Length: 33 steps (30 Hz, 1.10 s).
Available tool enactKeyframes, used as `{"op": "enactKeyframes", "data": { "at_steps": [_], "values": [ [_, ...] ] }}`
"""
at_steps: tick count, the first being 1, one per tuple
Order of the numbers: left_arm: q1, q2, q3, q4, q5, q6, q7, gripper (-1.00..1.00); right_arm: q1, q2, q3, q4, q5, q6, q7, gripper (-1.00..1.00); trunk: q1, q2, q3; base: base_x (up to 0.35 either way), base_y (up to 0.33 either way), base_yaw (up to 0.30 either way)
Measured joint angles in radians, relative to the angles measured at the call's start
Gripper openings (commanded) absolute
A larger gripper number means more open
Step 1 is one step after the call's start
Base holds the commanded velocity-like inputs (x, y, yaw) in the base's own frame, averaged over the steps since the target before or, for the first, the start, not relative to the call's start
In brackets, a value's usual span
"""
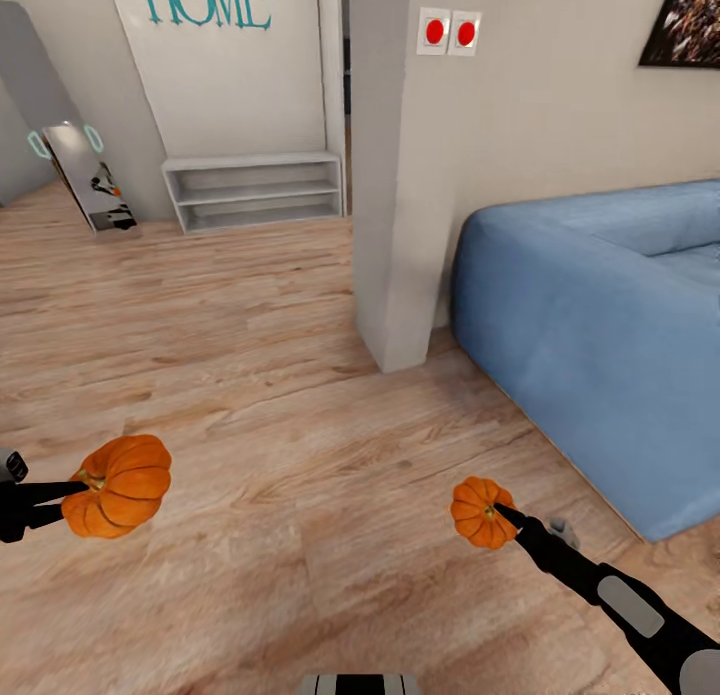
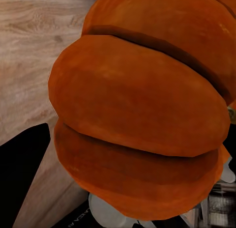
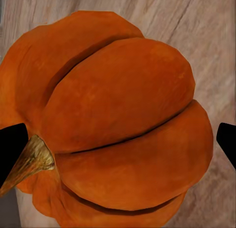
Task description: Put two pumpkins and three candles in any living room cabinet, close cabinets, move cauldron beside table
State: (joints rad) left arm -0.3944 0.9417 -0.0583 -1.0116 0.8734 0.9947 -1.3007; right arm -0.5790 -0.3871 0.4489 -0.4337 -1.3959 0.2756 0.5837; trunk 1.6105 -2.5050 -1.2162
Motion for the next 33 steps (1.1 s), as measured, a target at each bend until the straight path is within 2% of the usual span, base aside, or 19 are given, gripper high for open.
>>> {"op": "enactKeyframes", "data": {
  "at_steps": [8,12,23,33],
  "values": [
    [0.0,0.001,0.001,0.0,0.001,0.001,-0.001,-1.0,0.0,0.0,-0.001,-0.01,-0.006,0.003,-0.002,-1.0,-0.004,0.002,0.031,0.0,0.0,-0.012],
    [0.0,0.001,0.0,0.0,0.001,0.001,-0.001,-1.0,0.0,0.0,0.0,-0.01,-0.007,0.033,-0.001,-1.0,-0.005,0.003,0.045,-0.046,0.0,-0.156],
    [0.0,0.001,0.0,0.0,0.001,0.0,-0.001,-1.0,0.0,0.0,0.0,-0.01,-0.007,0.046,-0.001,-1.0,-0.01,0.005,0.079,-0.259,0.0,-0.216],
    [0.0,0.001,-0.001,0.0,-0.001,-0.001,-0.001,-1.0,0.0,0.0,0.0,-0.01,-0.006,0.047,-0.001,-1.0,-0.048,0.075,0.102,-0.312,0.076,-0.219]
  ]
}}
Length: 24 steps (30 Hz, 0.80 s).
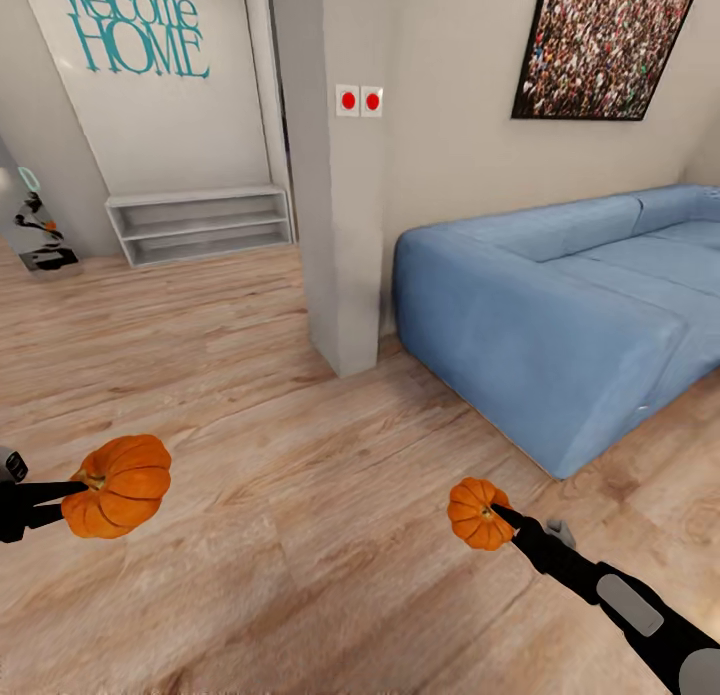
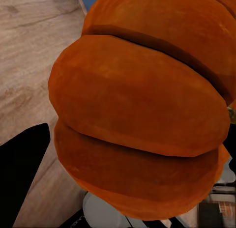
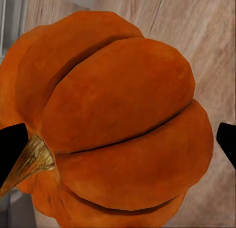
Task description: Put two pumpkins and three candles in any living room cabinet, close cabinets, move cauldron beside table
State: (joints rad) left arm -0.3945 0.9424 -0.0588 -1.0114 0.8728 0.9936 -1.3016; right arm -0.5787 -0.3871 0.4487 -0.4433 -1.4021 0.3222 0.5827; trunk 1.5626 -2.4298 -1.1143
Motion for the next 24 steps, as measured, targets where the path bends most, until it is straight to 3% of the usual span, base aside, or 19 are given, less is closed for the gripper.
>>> {"op": "enactKeyframes", "data": {
  "at_steps": [6,24],
  "values": [
    [0.0,0.0,0.001,0.006,0.003,0.002,0.0,-1.0,0.0,0.0,0.001,0.001,0.001,0.0,0.0,-1.0,-0.023,0.042,0.014,-0.213,0.051,-0.227],
    [0.0,0.0,0.002,0.02,0.0,0.0,0.001,-1.0,0.0,0.0,0.0,0.004,-0.002,-0.001,0.002,-1.0,-0.093,0.168,0.063,-0.008,0.001,-0.264]
  ]
}}
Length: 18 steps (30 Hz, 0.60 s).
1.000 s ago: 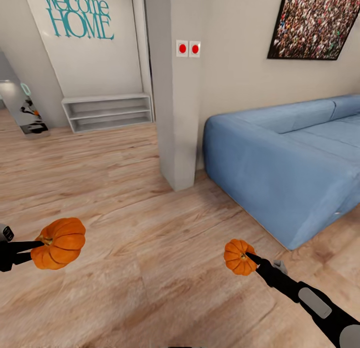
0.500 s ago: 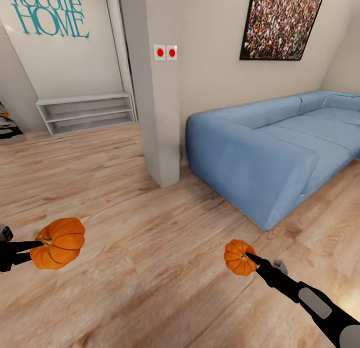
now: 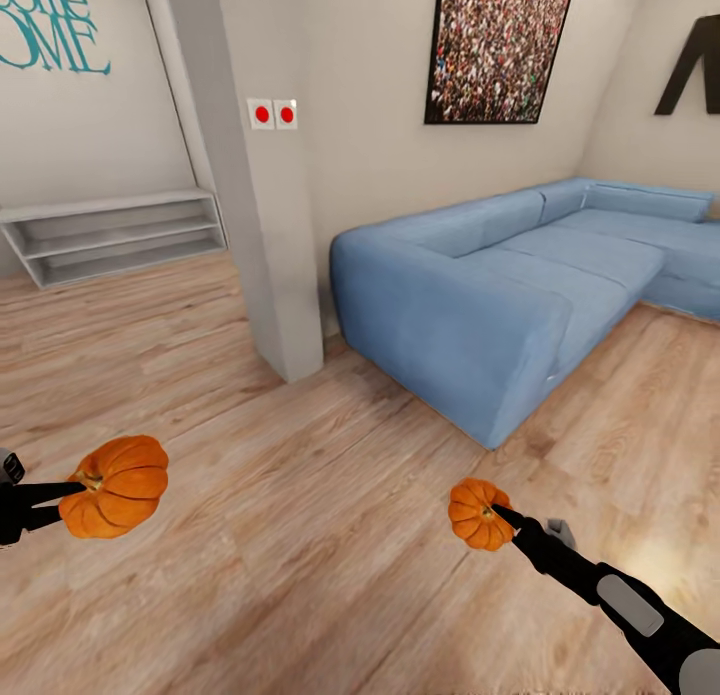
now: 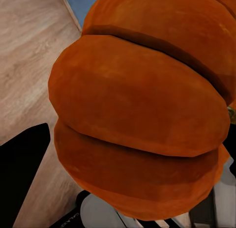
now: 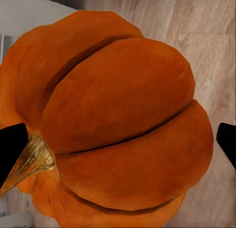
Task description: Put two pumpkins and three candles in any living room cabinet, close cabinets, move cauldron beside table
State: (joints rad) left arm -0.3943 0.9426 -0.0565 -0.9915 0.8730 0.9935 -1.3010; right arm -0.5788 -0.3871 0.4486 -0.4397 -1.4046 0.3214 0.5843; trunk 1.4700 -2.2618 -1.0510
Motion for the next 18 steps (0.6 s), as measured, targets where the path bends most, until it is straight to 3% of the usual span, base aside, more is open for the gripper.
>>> {"op": "enactKeyframes", "data": {
  "at_steps": [15,18],
  "values": [
    [0.0,0.001,0.003,0.02,-0.001,0.0,0.001,-1.0,0.0,0.0,-0.003,0.009,-0.01,0.048,-0.008,-1.0,-0.058,0.105,0.05,0.0,0.0,-0.279],
    [0.0,0.001,0.004,0.022,-0.003,-0.001,0.001,-1.0,0.0,-0.002,-0.006,0.011,-0.035,0.05,-0.005,-1.0,-0.069,0.126,0.061,0.0,0.0,-0.277]
  ]
}}
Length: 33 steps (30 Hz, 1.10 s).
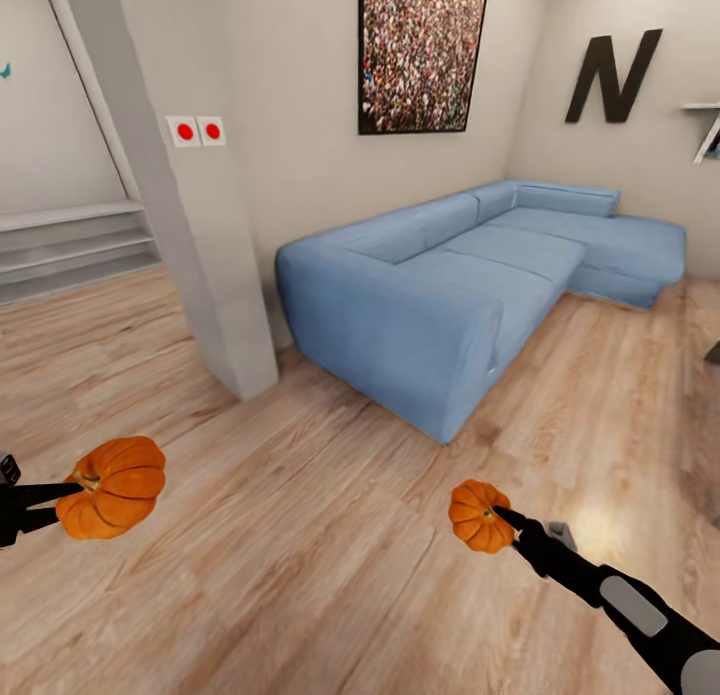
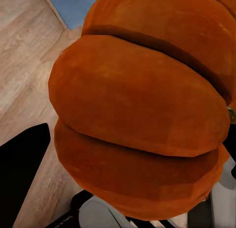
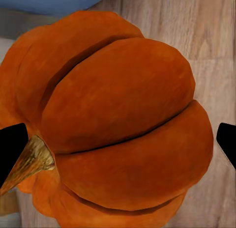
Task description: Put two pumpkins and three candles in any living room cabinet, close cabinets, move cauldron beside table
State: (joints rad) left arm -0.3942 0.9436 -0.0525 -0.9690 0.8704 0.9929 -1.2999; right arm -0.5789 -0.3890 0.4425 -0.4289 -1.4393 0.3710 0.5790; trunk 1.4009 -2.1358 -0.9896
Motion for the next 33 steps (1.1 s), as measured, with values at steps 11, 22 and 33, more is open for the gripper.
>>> {"op": "enactKeyframes", "data": {
  "at_steps": [11,22,33],
  "values": [
    [0.0,0.028,-0.002,0.031,0.0,0.002,0.0,-1.0,0.091,-0.003,0.006,0.006,-0.054,-0.005,0.007,-1.0,-0.042,0.077,0.045,0.0,0.0,-0.248],
    [0.0,0.028,-0.006,0.032,-0.001,0.002,0.0,-1.0,0.155,-0.003,0.011,0.095,-0.049,-0.017,0.01,-1.0,-0.084,0.154,0.091,0.0,0.0,-0.231],
    [0.0,0.03,-0.006,0.032,-0.001,0.003,0.0,-1.0,0.156,-0.002,0.008,0.194,-0.043,-0.091,0.058,-1.0,-0.127,0.231,0.137,0.0,0.0,-0.175]
  ]
}}
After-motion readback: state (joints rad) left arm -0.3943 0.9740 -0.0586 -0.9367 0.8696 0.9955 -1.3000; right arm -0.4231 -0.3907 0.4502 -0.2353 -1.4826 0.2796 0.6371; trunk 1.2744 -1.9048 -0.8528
